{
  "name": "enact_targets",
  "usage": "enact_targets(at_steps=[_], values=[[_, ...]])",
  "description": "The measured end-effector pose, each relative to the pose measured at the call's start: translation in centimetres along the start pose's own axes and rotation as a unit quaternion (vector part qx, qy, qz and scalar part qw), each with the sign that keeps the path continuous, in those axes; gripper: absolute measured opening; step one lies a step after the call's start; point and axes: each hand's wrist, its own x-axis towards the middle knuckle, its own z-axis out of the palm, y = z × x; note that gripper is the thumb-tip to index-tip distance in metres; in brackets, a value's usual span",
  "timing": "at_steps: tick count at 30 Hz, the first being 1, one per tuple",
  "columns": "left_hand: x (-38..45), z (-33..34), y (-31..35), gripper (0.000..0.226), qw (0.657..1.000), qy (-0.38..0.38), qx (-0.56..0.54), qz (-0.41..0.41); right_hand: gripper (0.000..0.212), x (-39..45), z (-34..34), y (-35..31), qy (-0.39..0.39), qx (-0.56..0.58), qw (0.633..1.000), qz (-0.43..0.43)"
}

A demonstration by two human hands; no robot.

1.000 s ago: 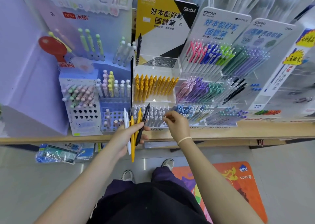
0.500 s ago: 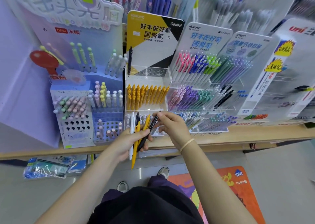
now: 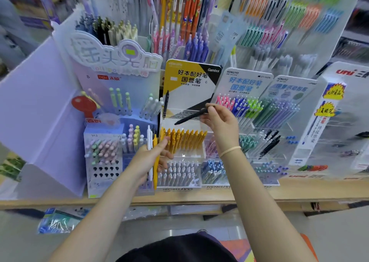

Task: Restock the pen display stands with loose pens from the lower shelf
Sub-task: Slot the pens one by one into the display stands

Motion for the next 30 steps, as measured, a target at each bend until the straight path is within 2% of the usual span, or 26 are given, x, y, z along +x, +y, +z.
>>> enact_targets(at_steps=[3,7,13,20,23,27,30], values=[[1.1,-0.1,1.3,0.025,0.999,0.028,-0.028,0.016,0.015,1.9,1.7,-0.3,0.011,-0.031,0.999,-0.039],[2.5,-0.7,2.3,0.026,0.998,0.04,-0.053,0.023,0.017,4.1,3.3,-0.1,0.005,-0.064,0.997,-0.051],[3.9,-1.6,2.9,0.027,0.994,-0.001,-0.103,0.02,0.016,6.6,5.3,0.9,-0.053,-0.152,0.986,-0.043],[4.6,-1.6,3.0,0.02,0.987,0.015,-0.161,-0.015,0.011,8.4,7.3,2.1,-0.109,-0.265,0.955,-0.071],[4.9,-1.7,3.0,0.028,0.985,0.017,-0.17,-0.009,0.001,8.8,8.1,2.9,-0.103,-0.246,0.963,-0.048],[4.4,-1.8,3.3,0.015,0.983,0.023,-0.184,0.009,0.004,9.2,8.8,3.5,-0.078,-0.245,0.965,-0.042],[4.1,-1.9,3.2,0.019,0.982,0.02,-0.186,0.019,0.008,9.1,8.5,3.7,-0.066,-0.252,0.965,-0.019]])
